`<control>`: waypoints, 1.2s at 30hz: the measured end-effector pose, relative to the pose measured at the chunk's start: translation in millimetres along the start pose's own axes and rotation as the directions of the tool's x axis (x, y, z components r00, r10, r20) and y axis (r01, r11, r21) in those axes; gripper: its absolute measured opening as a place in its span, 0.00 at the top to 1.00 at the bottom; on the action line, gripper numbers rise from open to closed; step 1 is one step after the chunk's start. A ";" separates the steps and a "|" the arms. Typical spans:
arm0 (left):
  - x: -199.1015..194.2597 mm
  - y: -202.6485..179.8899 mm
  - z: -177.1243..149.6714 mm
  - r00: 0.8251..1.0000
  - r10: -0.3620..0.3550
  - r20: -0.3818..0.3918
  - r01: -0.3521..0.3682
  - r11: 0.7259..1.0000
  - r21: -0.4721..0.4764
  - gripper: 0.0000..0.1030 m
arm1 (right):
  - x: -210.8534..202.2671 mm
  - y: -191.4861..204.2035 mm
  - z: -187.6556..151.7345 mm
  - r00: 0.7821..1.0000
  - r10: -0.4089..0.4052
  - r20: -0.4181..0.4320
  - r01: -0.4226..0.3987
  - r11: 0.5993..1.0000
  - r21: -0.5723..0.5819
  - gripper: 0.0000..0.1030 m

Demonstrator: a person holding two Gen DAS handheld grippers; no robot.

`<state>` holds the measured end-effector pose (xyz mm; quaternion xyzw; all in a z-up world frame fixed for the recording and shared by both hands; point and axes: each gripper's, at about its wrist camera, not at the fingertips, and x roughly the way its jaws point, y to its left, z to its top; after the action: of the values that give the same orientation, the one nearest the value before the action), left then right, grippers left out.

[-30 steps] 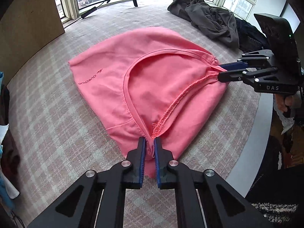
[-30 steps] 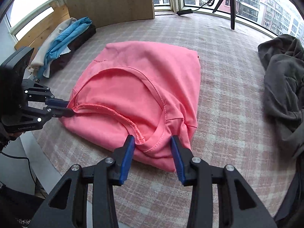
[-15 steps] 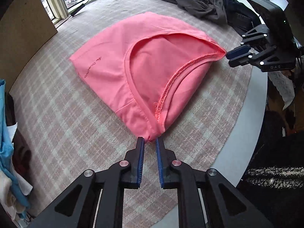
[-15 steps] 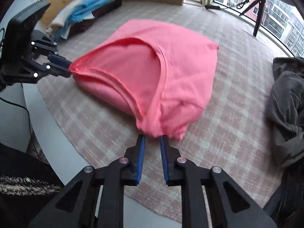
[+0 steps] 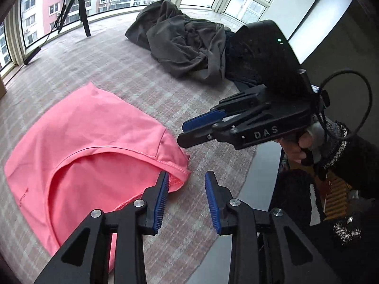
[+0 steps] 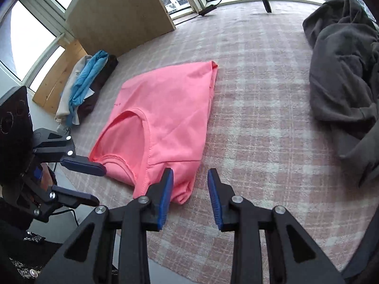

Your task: Fold clothes

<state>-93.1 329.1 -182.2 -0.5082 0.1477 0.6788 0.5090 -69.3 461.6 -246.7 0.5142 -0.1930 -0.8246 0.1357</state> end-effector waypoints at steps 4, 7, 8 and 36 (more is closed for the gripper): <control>24.8 5.0 2.6 0.999 -0.005 -0.053 0.003 0.999 -0.040 0.88 | 0.9 -14.4 -20.3 0.994 0.106 0.014 -0.107 0.991 0.081 0.71; 23.3 8.4 -2.6 0.998 -0.022 -0.061 0.019 0.999 -0.051 0.92 | 5.7 -23.2 -26.1 0.988 0.153 0.027 -0.155 0.980 0.126 0.71; 22.3 8.9 -4.2 0.998 -0.014 -0.065 0.011 0.999 -0.046 0.92 | 8.3 -24.1 -26.2 0.985 0.167 0.032 -0.170 0.976 0.133 0.71; -96.1 83.8 -117.7 0.958 0.287 0.018 -0.265 0.905 -0.331 0.76 | 7.9 45.7 -3.4 0.986 -0.101 -0.132 0.072 0.975 -0.210 0.73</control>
<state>-103.4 155.9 -179.7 -0.5365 0.0872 0.7754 0.3215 -68.5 417.1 -233.4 0.5627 -0.0742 -0.8066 0.1651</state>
